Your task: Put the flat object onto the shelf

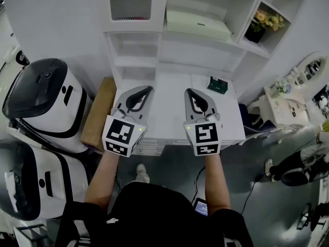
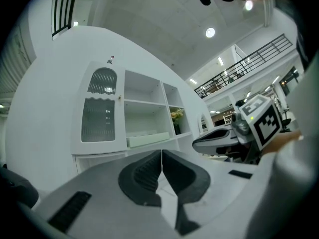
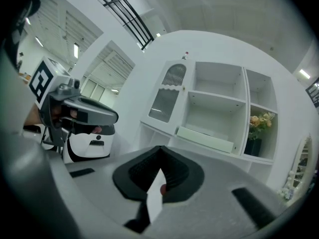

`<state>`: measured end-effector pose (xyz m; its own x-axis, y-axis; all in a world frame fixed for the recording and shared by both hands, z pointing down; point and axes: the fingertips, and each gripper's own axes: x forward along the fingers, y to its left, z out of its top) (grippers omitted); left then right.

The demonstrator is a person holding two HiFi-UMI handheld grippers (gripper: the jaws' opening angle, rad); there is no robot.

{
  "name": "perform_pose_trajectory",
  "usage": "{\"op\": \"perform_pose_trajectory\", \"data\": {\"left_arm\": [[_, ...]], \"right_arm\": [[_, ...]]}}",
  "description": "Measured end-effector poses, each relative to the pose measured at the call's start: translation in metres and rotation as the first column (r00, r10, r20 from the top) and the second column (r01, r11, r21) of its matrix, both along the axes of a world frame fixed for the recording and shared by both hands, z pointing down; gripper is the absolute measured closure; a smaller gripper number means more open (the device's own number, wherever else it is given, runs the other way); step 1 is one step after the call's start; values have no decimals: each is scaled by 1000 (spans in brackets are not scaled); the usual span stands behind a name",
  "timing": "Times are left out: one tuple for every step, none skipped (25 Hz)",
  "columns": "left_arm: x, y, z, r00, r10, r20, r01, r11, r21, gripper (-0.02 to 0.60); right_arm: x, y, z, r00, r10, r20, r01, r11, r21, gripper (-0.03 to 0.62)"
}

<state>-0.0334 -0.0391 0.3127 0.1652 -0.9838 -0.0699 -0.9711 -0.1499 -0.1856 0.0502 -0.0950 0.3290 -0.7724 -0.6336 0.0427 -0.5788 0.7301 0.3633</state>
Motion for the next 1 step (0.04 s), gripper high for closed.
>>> {"op": "perform_pose_trajectory", "data": {"left_arm": [[2,2,0,1000,0,2,0,1000,0,575]], "right_arm": [[2,1,0,1000,-1,1,1,1000,0,594]]}}
